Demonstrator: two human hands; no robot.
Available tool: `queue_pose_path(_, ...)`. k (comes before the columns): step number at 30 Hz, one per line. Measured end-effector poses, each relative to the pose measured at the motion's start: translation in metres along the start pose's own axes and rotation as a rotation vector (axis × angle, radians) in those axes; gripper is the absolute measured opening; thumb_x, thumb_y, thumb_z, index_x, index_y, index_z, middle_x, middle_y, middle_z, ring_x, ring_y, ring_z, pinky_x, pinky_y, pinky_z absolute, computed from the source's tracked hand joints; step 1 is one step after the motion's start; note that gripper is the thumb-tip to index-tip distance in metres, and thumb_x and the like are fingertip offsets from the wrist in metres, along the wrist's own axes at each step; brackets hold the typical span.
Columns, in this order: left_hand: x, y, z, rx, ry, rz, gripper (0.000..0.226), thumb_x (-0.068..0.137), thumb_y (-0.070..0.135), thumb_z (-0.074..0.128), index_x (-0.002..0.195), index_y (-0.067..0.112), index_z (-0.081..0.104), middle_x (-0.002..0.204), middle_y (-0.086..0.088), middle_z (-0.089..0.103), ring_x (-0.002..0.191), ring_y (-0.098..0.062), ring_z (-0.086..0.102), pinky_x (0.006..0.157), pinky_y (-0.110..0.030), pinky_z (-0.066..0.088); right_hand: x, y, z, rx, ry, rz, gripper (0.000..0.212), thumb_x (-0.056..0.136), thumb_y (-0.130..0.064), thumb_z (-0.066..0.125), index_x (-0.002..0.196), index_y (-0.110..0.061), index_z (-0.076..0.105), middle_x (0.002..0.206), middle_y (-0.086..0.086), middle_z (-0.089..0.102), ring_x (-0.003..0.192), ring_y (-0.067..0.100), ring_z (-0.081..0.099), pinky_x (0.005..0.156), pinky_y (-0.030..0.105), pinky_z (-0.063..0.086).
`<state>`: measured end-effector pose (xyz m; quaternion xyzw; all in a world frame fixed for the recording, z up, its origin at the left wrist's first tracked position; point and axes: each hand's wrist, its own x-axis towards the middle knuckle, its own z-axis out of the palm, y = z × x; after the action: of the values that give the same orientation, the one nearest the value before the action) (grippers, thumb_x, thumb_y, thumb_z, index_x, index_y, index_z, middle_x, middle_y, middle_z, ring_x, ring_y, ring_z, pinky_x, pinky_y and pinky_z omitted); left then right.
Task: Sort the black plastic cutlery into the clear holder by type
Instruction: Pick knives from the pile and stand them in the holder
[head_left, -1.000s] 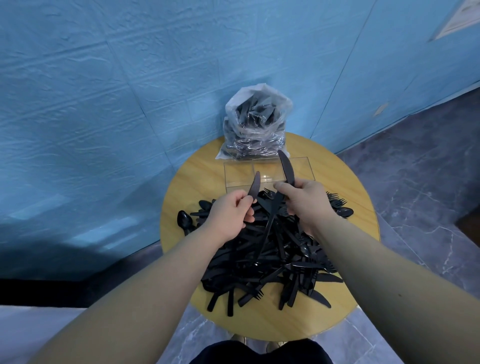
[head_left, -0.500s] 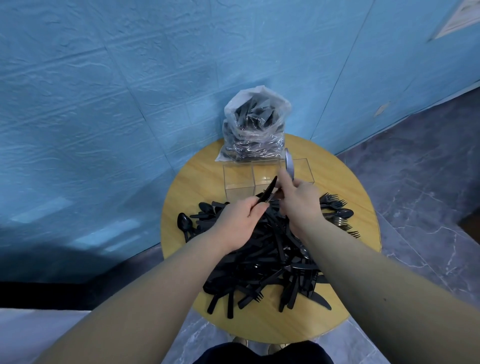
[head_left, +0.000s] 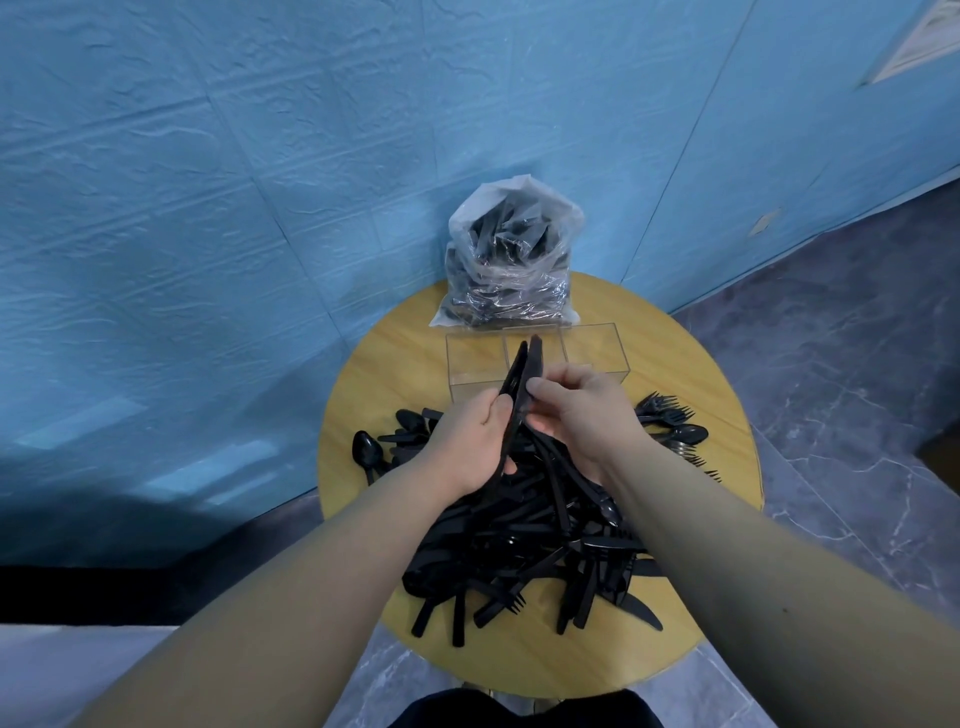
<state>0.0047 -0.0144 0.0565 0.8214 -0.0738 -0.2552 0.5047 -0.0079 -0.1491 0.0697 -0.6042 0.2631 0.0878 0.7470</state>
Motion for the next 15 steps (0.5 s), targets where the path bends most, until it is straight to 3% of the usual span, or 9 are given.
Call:
queue_pose_path(2, 0.002, -0.002, 0.0, -0.027, 0.029, 0.026, 0.032, 0.104, 0.029, 0.03, 0.083, 0.021, 0.053, 0.058, 0.01, 0.046, 0.047, -0.005, 0.045, 0.053, -0.029, 0.037, 0.002, -0.001, 0.0, -0.058, 0.059, -0.053, 0.012, 0.086, -0.001, 0.064, 0.084, -0.012, 0.058, 0.072, 0.004, 0.06, 0.063, 0.014, 0.057, 0.055, 0.021, 0.047)
queue_pose_path(5, 0.004, -0.003, -0.003, 0.004, -0.03, 0.043, 0.031, 0.103, 0.031, 0.031, 0.087, 0.018, 0.054, 0.062, 0.006, 0.042, 0.056, -0.012, 0.039, 0.059, -0.029, 0.034, 0.003, -0.003, 0.001, -0.095, 0.052, -0.097, 0.019, 0.085, -0.001, 0.066, 0.1, -0.012, 0.062, 0.079, 0.007, 0.064, 0.061, 0.011, 0.059, 0.055, 0.02, 0.049)
queue_pose_path(8, 0.004, -0.004, -0.006, 0.051, -0.167, 0.015, 0.024, 0.103, 0.032, 0.033, 0.098, 0.018, 0.052, 0.062, 0.002, 0.04, 0.056, -0.014, 0.036, 0.057, -0.033, 0.034, 0.002, -0.006, 0.004, -0.143, -0.004, -0.144, 0.022, 0.09, 0.002, 0.056, 0.09, -0.017, 0.069, 0.075, 0.008, 0.064, 0.059, 0.008, 0.058, 0.058, 0.019, 0.053)
queue_pose_path(12, 0.005, -0.005, -0.012, 0.093, -0.228, -0.056, 0.017, 0.103, 0.037, 0.032, 0.094, 0.035, 0.046, 0.063, 0.005, 0.039, 0.055, -0.012, 0.037, 0.062, -0.036, 0.038, 0.002, -0.009, 0.005, -0.225, -0.028, -0.167, 0.024, 0.093, -0.001, 0.054, 0.085, -0.019, 0.07, 0.071, 0.003, 0.068, 0.06, 0.009, 0.06, 0.063, 0.021, 0.056)
queue_pose_path(15, 0.005, 0.005, -0.018, 0.184, -0.236, -0.019, 0.019, 0.103, 0.033, 0.033, 0.095, 0.024, 0.048, 0.072, 0.001, 0.05, 0.064, -0.015, 0.047, 0.067, -0.034, 0.045, 0.003, -0.013, 0.006, -0.17, -0.061, -0.157, 0.015, 0.091, -0.001, 0.057, 0.087, -0.011, 0.067, 0.068, 0.002, 0.066, 0.056, 0.006, 0.059, 0.06, 0.019, 0.055)
